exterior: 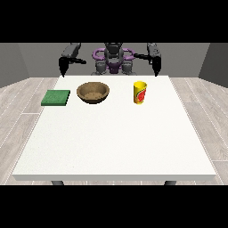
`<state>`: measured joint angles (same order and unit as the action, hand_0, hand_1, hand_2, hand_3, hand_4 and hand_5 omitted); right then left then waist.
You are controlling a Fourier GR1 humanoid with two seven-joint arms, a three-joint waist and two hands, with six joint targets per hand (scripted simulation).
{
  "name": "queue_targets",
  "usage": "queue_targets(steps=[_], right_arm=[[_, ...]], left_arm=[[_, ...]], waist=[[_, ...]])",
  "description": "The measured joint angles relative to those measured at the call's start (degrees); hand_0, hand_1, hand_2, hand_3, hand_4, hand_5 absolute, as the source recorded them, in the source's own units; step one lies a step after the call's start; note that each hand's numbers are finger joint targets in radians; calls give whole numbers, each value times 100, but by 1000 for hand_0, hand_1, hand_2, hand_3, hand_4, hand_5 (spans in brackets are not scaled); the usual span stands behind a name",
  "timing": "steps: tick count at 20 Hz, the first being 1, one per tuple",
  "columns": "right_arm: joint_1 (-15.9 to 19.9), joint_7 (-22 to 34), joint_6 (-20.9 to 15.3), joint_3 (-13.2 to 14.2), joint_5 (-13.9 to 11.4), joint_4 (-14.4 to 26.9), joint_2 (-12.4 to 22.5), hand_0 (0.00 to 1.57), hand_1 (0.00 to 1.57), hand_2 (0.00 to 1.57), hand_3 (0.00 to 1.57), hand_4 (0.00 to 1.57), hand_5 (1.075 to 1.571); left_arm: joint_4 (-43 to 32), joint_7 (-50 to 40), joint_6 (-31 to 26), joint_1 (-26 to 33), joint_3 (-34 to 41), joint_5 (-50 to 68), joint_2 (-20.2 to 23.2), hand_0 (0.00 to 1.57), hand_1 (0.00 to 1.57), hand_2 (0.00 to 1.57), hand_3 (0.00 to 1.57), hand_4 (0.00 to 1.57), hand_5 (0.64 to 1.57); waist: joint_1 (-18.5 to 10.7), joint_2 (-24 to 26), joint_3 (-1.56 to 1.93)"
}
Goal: Pick the cup and pour the ball into the bowl, then pick the bowl and place it on the pad
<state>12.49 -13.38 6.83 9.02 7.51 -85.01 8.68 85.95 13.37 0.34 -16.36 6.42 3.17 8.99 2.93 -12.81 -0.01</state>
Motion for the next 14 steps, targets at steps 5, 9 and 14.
queue_targets(steps=[5, 9, 14], right_arm=[[232, -110, 209, 199, 131, 407, 224, 0, 0, 0, 0, 0, 1562], [317, -375, 476, 419, 283, 821, 436, 0, 0, 0, 0, 0, 1564], [394, -608, 589, 445, 282, 1095, 476, 0, 0, 0, 0, 0, 1559]], left_arm=[[-957, 572, 46, -322, 100, -139, -40, 0, 0, 0, 0, 0, 1236], [-1537, 1093, 174, -466, 165, -269, -100, 0, 0, 0, 0, 0, 1232], [-2407, 1702, 367, -769, 283, -354, -211, 0, 0, 0, 0, 0, 1271]], waist=[[110, 8, 0], [147, -73, 1], [255, -169, 1]])
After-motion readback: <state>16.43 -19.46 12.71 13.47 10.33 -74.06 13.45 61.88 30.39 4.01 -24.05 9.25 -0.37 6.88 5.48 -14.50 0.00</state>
